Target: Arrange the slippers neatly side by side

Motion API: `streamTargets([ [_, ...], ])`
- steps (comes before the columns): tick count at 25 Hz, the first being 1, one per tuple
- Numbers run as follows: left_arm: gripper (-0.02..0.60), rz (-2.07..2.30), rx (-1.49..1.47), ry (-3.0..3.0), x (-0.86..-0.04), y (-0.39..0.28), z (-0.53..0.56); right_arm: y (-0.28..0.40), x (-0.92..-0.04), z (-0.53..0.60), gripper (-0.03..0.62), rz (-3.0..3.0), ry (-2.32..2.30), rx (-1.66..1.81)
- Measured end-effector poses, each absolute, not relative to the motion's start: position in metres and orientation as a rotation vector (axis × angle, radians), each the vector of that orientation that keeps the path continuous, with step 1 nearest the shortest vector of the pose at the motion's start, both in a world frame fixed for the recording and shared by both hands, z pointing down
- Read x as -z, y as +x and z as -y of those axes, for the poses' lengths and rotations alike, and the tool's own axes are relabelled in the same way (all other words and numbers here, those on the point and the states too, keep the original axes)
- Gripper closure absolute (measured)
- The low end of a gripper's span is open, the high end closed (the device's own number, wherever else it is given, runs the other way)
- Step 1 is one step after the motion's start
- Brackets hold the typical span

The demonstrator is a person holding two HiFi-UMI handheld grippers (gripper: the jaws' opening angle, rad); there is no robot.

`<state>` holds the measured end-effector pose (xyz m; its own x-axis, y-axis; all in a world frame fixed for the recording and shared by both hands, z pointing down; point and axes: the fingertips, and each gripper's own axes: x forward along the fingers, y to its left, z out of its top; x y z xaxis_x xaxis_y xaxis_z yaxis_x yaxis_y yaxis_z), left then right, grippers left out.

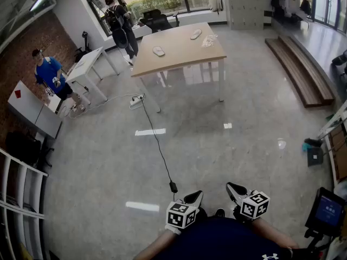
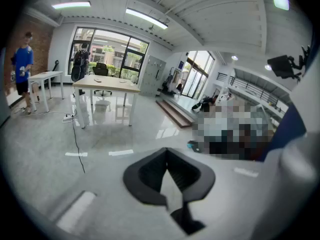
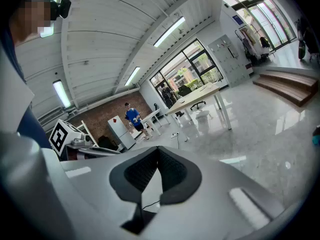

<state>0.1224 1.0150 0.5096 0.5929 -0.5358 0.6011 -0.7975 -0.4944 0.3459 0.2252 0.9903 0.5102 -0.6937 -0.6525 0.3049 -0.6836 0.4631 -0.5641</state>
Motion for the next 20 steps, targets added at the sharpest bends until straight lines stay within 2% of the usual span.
streamTargets([
  [12, 0.578, 1.032, -0.515, 2.231, -0.509, 0.105, -0.942, 0.218, -0.515, -0.920, 0.589, 2.576, 1.303, -1.042],
  [20, 0.578, 1.056, -0.451, 2.227, -0.506, 0.057, -0.842, 0.169, -0.516, -0.821, 0.589, 2.563, 1.281, -0.988],
])
